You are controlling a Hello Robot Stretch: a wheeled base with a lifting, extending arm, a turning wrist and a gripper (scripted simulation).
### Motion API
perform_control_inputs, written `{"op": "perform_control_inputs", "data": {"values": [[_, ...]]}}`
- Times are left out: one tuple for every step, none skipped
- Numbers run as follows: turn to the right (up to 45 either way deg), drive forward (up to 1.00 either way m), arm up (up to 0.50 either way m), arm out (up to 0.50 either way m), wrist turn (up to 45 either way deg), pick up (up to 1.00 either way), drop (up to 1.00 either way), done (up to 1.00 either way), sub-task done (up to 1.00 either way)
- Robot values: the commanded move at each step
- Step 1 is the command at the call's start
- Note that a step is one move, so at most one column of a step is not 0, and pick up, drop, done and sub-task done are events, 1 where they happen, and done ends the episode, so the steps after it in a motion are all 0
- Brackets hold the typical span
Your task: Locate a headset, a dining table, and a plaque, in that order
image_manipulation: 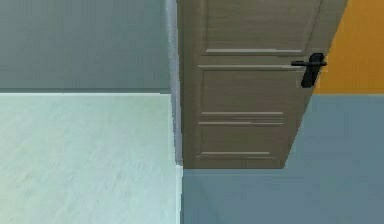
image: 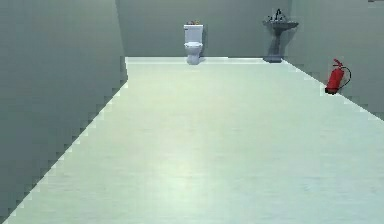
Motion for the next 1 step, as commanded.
{"op": "perform_control_inputs", "data": {"values": [[45.0, 0.0, 0.0, 0.0, 0.0, 0.0, 0.0, 0.0, 0.0]]}}
